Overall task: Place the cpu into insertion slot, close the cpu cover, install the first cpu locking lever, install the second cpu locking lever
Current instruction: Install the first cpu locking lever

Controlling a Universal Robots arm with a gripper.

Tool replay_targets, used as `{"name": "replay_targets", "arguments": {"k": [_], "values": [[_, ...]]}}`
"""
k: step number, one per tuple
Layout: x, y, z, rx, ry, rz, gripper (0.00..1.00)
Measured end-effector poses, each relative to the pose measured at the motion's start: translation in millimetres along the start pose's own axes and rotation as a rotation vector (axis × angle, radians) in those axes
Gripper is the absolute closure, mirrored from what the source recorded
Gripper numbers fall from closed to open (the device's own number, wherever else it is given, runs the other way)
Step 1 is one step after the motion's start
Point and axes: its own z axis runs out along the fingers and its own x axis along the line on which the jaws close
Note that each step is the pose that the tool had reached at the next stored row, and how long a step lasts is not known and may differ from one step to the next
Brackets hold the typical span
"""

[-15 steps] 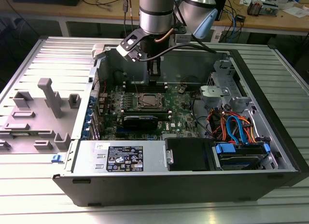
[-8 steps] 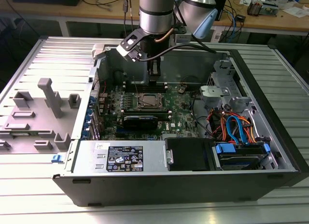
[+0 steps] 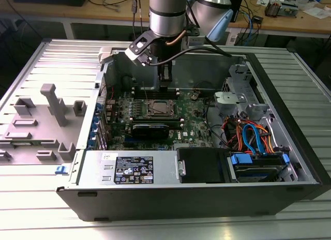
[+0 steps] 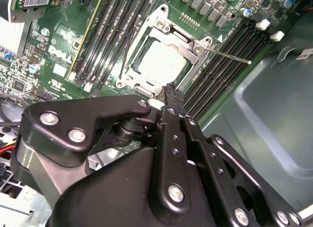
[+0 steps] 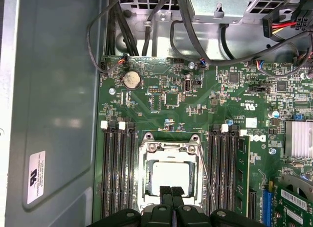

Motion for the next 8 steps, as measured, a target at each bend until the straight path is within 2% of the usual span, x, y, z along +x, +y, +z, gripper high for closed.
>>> {"name": "replay_targets", "arguments": {"k": [8], "values": [[0.0, 0.0, 0.0, -0.0001, 0.0001, -0.008, 0.89]]}}
